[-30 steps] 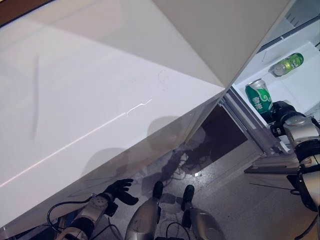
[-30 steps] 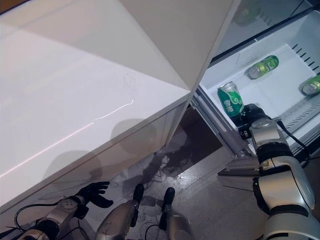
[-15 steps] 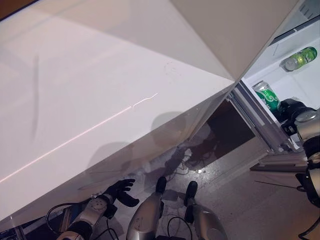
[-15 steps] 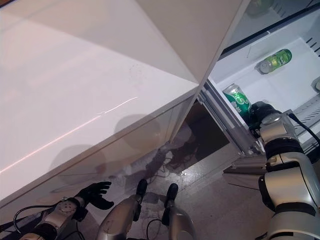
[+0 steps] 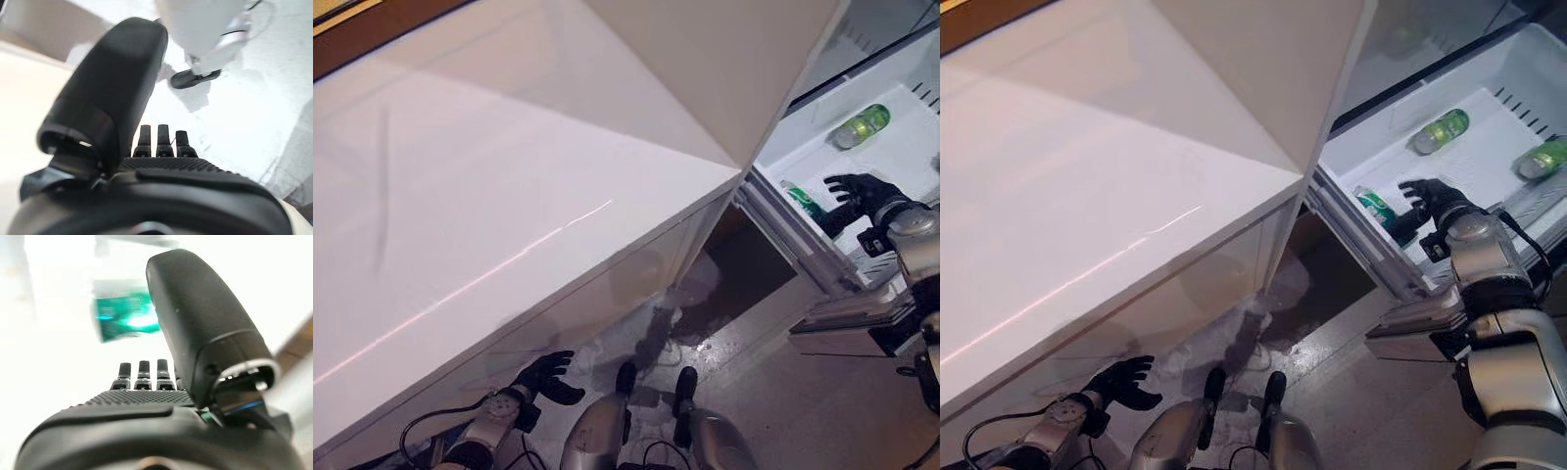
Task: Put drinks into fridge and close the fridge
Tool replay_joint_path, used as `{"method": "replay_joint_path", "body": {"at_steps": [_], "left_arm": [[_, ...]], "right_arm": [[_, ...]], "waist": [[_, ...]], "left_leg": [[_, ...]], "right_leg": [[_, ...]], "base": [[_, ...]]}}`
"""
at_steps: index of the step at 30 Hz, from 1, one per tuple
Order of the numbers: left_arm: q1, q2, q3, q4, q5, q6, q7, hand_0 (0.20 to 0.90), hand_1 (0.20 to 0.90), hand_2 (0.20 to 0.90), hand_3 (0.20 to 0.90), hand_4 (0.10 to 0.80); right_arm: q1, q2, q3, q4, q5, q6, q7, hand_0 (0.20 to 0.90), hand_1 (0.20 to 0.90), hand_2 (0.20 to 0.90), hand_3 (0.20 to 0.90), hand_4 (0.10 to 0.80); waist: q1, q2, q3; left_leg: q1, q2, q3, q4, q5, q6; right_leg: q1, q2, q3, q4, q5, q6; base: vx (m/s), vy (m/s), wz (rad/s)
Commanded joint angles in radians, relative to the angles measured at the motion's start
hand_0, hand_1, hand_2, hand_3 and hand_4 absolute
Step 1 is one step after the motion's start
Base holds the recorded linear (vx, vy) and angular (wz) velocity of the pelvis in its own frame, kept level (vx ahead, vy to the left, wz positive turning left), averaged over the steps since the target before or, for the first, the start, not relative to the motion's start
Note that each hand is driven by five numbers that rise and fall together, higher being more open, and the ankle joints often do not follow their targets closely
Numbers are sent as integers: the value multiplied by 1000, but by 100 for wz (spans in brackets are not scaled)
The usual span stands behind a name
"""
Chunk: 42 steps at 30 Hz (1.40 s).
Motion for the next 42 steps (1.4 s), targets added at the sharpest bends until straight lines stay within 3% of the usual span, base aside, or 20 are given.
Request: {"method": "replay_joint_path", "body": {"at_steps": [1, 5, 11, 16, 18, 27, 35, 42], "left_arm": [[99, -15, 6, 49, 19, -10, 29, 900, 900, 900, 900, 800], [123, -34, 50, 110, 13, -8, 39, 900, 900, 900, 900, 800], [139, -56, 78, 188, 28, -31, 39, 900, 900, 900, 900, 800], [141, -64, 64, 209, 27, -39, 37, 900, 900, 900, 900, 800], [142, -70, 52, 217, 31, -47, 30, 900, 900, 900, 900, 800], [117, -76, 10, 188, 31, -34, 21, 900, 900, 900, 900, 800], [72, -89, -48, 148, -14, -30, 47, 900, 900, 900, 900, 800], [71, -96, -55, 141, -61, -30, 80, 900, 900, 900, 900, 800]], "right_arm": [[88, -144, -94, -122, 91, -102, -110, 900, 900, 900, 900, 800], [183, -122, -239, -223, 276, -157, -210, 900, 900, 900, 900, 800], [305, 17, -419, -226, 557, -244, -389, 900, 900, 900, 900, 800], [375, 102, -467, -218, 616, -336, -460, 900, 900, 900, 900, 800], [410, 163, -493, -206, 698, -422, -485, 900, 900, 900, 900, 800], [492, 271, -507, -185, 798, -534, -485, 900, 900, 900, 900, 800], [426, 283, -462, -127, 854, -554, -459, 900, 900, 900, 900, 800], [324, 297, -381, -95, 867, -517, -412, 900, 900, 900, 900, 800]], "waist": [[-21, -34, -213], [-35, -44, -275], [-50, -39, -321], [-57, -31, -326], [-64, -24, -327], [-66, -24, -265], [-44, -10, -177], [-21, 14, -106]], "left_leg": [[-9, -1, 65, 32, -71, -11], [24, -2, 80, 30, -93, -10], [63, -2, 97, 36, -125, -7], [85, -2, 103, 58, -148, 3], [93, -4, 106, 87, -172, 12], [-4, -12, 80, 333, -303, 54], [-158, -33, 59, 508, -340, 82], [-274, -49, 59, 621, -351, 94]], "right_leg": [[-6, 28, 17, 119, -129, 21], [23, 28, 29, 99, -133, 29], [54, 25, 40, 102, -150, 36], [67, 18, 47, 123, -165, 35], [68, 10, 53, 149, -178, 34], [-4, -35, 57, 353, -255, -4], [-147, -57, 42, 544, -297, -40], [-276, -80, 22, 705, -340, -66]], "base": [[90, 32, -13], [82, 15, -12], [68, 2, -14], [81, -2, -9], [132, -10, -12], [53, -11, -1], [-49, 20, 9], [-71, 78, 7]]}}
